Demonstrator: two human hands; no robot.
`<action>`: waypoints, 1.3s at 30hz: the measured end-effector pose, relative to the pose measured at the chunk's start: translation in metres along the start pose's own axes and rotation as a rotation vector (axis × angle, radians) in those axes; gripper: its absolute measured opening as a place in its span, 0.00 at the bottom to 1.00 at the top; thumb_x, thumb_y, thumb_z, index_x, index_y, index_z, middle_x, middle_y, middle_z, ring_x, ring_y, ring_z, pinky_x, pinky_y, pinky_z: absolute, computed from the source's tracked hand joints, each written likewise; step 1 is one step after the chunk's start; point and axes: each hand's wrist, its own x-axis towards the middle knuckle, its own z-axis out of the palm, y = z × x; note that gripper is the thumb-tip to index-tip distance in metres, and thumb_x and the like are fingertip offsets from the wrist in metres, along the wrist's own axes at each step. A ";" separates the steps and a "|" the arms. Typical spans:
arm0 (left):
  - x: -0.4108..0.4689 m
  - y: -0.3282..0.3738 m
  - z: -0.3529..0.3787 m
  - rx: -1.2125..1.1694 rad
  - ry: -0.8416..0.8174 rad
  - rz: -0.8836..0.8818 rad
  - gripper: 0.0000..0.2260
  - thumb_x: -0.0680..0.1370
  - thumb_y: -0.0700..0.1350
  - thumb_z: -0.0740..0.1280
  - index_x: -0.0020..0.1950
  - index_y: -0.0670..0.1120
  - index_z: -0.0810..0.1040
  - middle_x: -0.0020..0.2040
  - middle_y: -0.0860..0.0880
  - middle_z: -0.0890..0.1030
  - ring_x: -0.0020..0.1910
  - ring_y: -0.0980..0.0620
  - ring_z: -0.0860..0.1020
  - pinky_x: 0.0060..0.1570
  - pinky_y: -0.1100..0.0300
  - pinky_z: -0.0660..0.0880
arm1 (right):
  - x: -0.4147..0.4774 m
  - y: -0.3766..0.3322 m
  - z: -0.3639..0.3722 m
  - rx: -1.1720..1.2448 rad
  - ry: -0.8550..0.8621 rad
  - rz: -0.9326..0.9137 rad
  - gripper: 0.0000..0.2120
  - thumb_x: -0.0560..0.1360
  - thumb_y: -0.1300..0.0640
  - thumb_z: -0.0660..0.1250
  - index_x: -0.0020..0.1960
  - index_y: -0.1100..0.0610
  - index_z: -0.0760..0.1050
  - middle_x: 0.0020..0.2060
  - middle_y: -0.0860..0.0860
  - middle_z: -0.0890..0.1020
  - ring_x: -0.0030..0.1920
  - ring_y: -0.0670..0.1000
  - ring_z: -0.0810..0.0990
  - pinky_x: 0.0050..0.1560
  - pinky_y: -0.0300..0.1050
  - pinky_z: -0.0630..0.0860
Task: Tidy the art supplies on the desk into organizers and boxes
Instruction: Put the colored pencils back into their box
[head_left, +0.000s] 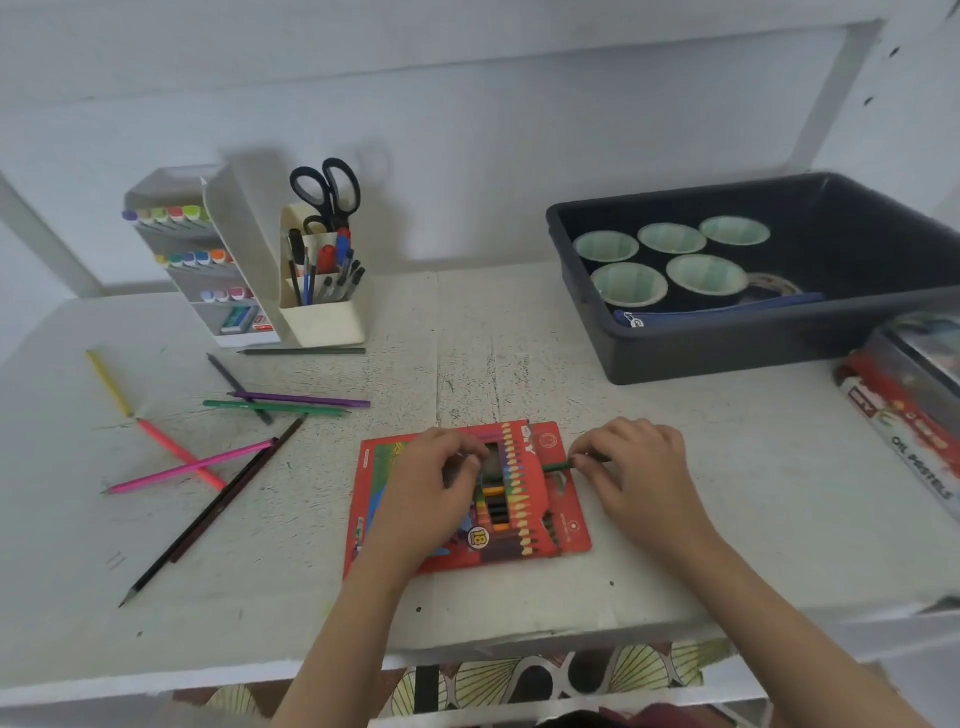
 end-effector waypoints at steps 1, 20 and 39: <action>-0.002 0.001 0.002 0.045 0.020 0.032 0.09 0.76 0.38 0.66 0.42 0.52 0.79 0.45 0.56 0.78 0.45 0.61 0.73 0.45 0.69 0.67 | 0.002 -0.001 0.002 0.010 -0.005 -0.010 0.04 0.76 0.53 0.65 0.46 0.50 0.79 0.42 0.42 0.76 0.46 0.44 0.70 0.54 0.41 0.55; -0.012 -0.005 0.012 0.209 0.198 0.061 0.09 0.69 0.34 0.64 0.36 0.44 0.82 0.53 0.48 0.80 0.55 0.56 0.68 0.56 0.57 0.61 | 0.006 -0.017 0.015 0.022 0.044 -0.073 0.06 0.75 0.55 0.68 0.50 0.51 0.82 0.49 0.48 0.79 0.52 0.49 0.75 0.68 0.59 0.58; -0.006 -0.006 -0.011 0.012 0.386 -0.226 0.10 0.73 0.34 0.64 0.42 0.48 0.79 0.45 0.53 0.77 0.51 0.48 0.74 0.57 0.42 0.69 | -0.025 -0.033 0.011 0.190 -0.351 -0.087 0.26 0.77 0.39 0.40 0.74 0.40 0.49 0.71 0.36 0.59 0.65 0.23 0.42 0.67 0.29 0.30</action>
